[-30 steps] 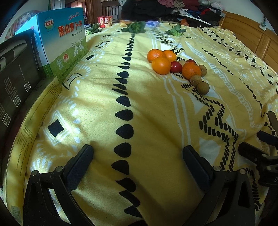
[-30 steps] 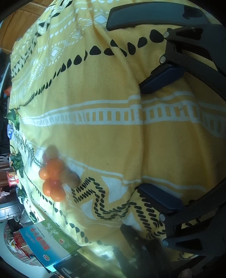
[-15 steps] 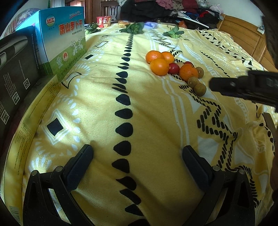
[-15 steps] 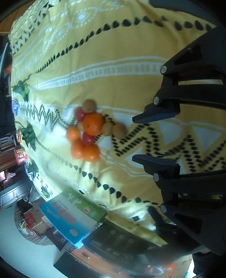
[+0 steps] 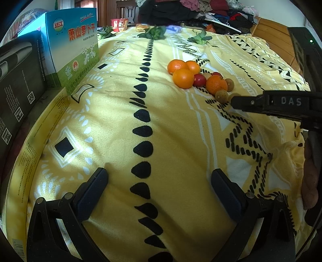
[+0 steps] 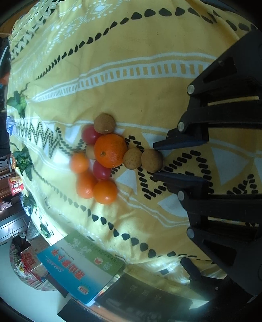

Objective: Organize fruits
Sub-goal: 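Move the right tool to a brown kiwi while the left tool approaches a large orange, then close the left tool on the large orange while the right tool grasps the brown kiwi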

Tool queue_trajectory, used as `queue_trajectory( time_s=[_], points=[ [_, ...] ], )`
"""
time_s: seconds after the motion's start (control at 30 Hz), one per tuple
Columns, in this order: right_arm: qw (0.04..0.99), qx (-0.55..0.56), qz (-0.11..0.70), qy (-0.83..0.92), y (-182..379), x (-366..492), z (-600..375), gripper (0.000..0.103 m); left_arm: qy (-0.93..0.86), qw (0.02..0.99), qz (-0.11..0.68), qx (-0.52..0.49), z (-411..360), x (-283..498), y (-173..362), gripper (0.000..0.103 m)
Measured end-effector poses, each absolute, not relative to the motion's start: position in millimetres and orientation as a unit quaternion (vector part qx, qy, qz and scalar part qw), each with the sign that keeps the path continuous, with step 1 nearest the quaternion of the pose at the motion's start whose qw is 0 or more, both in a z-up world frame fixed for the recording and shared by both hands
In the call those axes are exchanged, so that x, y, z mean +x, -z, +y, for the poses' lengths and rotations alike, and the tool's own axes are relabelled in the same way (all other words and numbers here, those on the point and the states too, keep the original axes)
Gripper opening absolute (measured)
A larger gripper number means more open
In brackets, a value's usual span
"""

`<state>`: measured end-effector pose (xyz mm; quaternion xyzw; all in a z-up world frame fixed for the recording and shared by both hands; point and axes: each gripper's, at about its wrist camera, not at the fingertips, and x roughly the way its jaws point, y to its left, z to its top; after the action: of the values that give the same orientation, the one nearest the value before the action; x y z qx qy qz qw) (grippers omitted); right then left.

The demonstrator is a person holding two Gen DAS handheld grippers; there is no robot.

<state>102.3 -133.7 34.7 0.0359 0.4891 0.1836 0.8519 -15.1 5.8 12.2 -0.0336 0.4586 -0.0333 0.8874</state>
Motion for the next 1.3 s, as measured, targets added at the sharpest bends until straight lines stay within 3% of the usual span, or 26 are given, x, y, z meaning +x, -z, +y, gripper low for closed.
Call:
queue_trajectory(
  time_s=[0.23,0.27,0.3,0.4,0.83,1.03,1.07,1.1,1.3],
  points=[
    [0.872,0.075,0.443,-0.194,-70,71,-162,0.023,0.053,0.928,0.365,-0.051,9,-2,-72,0.097],
    [0.872,0.082,0.440,-0.196,-73,65,-166,0.023,0.054,0.926,0.369,-0.056,11,10,-72,0.093],
    [0.872,0.085,0.439,-0.198,-75,62,-169,0.023,0.054,0.923,0.378,-0.058,12,27,-69,0.080],
    [0.871,0.092,0.437,-0.203,-78,51,-175,0.023,0.068,0.901,0.423,-0.067,10,72,-52,0.068],
    [0.861,0.119,0.447,-0.210,-71,55,-193,0.025,0.092,0.886,0.449,-0.067,-13,125,-28,0.074],
    [0.864,0.132,0.448,-0.189,-72,54,-210,0.026,0.094,0.885,0.452,-0.061,-19,141,-25,0.072],
    [0.862,0.131,0.452,-0.190,-70,55,-211,0.026,0.096,0.884,0.455,-0.055,-21,142,-24,0.060],
    [0.860,0.128,0.456,-0.190,-69,56,-210,0.026,0.100,0.881,0.460,-0.050,-24,144,-21,0.041],
    [0.861,0.120,0.454,-0.194,-72,69,-202,0.026,0.108,0.883,0.451,-0.072,-10,125,-24,0.040]
  ],
)
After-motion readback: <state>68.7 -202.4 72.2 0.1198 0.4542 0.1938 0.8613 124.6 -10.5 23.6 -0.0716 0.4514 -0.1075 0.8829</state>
